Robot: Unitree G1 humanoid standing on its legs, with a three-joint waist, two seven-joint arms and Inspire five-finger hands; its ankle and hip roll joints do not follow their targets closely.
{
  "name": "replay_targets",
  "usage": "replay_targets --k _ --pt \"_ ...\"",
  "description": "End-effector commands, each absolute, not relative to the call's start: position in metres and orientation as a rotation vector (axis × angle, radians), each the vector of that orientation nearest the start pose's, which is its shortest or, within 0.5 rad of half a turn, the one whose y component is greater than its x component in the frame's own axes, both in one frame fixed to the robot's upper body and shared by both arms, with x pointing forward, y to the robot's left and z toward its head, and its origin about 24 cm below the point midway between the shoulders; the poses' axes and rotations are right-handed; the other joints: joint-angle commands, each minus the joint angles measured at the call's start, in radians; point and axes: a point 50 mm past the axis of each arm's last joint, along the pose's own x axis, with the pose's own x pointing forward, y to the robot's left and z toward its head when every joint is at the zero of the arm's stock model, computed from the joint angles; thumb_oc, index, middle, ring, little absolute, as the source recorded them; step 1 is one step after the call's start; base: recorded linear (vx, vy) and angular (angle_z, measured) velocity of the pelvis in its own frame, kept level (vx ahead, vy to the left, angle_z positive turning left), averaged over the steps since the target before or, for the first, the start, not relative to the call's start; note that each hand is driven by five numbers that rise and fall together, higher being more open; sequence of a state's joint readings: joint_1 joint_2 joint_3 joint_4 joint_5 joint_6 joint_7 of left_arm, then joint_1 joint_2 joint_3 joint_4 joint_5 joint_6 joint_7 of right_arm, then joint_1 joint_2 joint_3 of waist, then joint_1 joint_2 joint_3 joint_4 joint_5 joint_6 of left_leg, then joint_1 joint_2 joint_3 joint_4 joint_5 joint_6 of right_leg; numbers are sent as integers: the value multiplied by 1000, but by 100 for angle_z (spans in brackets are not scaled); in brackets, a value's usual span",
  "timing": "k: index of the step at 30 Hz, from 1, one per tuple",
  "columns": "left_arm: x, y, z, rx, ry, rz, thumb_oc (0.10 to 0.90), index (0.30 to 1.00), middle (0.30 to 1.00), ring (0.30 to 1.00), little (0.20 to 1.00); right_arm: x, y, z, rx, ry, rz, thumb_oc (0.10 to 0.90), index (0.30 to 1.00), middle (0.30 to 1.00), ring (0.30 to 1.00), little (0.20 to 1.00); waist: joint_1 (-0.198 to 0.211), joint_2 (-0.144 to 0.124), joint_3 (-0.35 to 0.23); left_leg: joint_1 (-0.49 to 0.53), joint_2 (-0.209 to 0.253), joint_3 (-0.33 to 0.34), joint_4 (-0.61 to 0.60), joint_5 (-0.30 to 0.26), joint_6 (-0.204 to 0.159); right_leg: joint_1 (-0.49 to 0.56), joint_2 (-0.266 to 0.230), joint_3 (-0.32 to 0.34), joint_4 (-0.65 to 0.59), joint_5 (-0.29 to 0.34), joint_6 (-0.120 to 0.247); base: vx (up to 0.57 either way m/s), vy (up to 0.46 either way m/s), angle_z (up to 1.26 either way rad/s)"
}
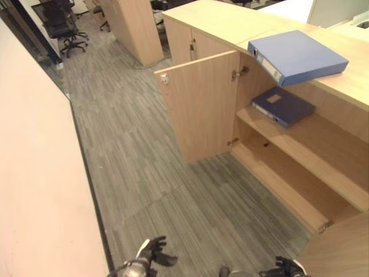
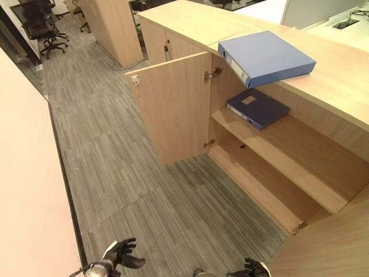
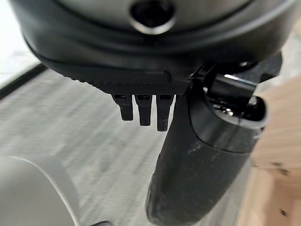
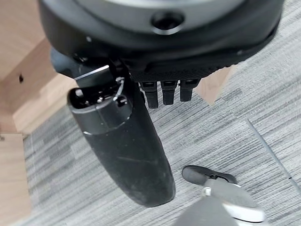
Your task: Put the empty folder in the office cabinet
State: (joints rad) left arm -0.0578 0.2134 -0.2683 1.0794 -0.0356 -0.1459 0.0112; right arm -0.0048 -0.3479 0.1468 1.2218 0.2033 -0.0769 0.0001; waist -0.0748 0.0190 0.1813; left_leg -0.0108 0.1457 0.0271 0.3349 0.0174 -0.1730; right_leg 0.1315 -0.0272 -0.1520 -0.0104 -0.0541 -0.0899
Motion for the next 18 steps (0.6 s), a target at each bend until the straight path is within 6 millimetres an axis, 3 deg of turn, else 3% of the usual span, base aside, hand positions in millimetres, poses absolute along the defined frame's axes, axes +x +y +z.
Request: replay_targets --k 1,2,4,5,6,10,11,12,14,15,16,18 --pt "161 197 -136 315 841 -107 800 900 900 900 900 98 -285 -142 -226 1106 -239 800 900 900 900 900 29 38 16 -6 -29 -39 -200 34 52 -11 -51 137 -32 -6 153 645 48 -104" --pt "155 199 -140 315 868 -99 800 900 900 900 900 96 -283 -144 -238 1120 -222 800 900 900 900 900 59 45 19 -74 -61 -129 -321 85 58 30 -24 199 -40 -28 154 647 12 -119" --pt "147 202 -144 322 909 -87 800 900 900 900 900 101 -277 -144 -271 1112 -183 800 900 900 900 900 93 38 33 -198 -114 -199 -419 117 50 81 8 307 -40 -62 146 688 -16 -143" --pt "142 205 -146 329 930 -82 800 900 900 900 900 101 -275 -145 -281 1116 -167 800 900 900 900 900 101 30 36 -229 -123 -199 -422 120 50 99 12 346 -39 -74 144 1212 379 -232" --pt "117 215 -155 356 1030 -64 800 900 900 900 900 95 -262 -151 -300 1155 -93 800 900 900 900 900 133 16 -8 -204 -105 -210 -413 179 67 154 5 484 -16 -123 161 933 399 -252" --pt "117 219 -154 376 1028 -68 800 900 900 900 900 93 -257 -153 -289 1164 -80 800 900 900 900 900 142 -13 -38 -171 -119 -189 -411 157 95 127 -22 520 59 -106 193 490 270 -201" --pt "121 223 -151 385 1010 -65 800 900 900 900 900 99 -250 -153 -284 1147 -54 800 900 900 900 900 142 -23 -41 -129 -123 -147 -416 121 117 77 -21 495 161 -52 240 419 290 -97" --pt "127 229 -148 387 989 -37 800 900 900 900 900 111 -244 -151 -296 1108 -21 800 900 900 900 900 155 -23 -32 -86 -115 -104 -415 84 135 4 -33 382 279 26 287 359 251 -132" --pt "133 232 -144 386 966 -26 800 900 900 900 900 120 -238 -149 -311 1072 9 800 900 900 900 900 167 -9 -20 -49 -109 -69 -404 53 150 -40 -75 210 382 69 314 241 286 -138" --pt "132 236 -143 382 964 -8 800 900 900 900 900 126 -235 -148 -314 1044 10 800 900 900 900 900 183 4 -16 -6 -106 -19 -401 24 170 -63 -116 59 476 109 321 181 303 -48" --pt "131 236 -143 383 964 -8 800 900 900 900 900 126 -235 -148 -314 1044 10 800 900 900 900 900 183 2 -14 -4 -108 -19 -401 23 171 -63 -119 59 480 107 322 169 304 -13" --pt "129 239 -143 374 970 7 800 900 900 900 900 130 -234 -146 -312 1026 8 800 900 900 900 900 186 3 -12 29 -119 9 -405 3 178 -93 -134 -20 490 117 324 145 169 -3"
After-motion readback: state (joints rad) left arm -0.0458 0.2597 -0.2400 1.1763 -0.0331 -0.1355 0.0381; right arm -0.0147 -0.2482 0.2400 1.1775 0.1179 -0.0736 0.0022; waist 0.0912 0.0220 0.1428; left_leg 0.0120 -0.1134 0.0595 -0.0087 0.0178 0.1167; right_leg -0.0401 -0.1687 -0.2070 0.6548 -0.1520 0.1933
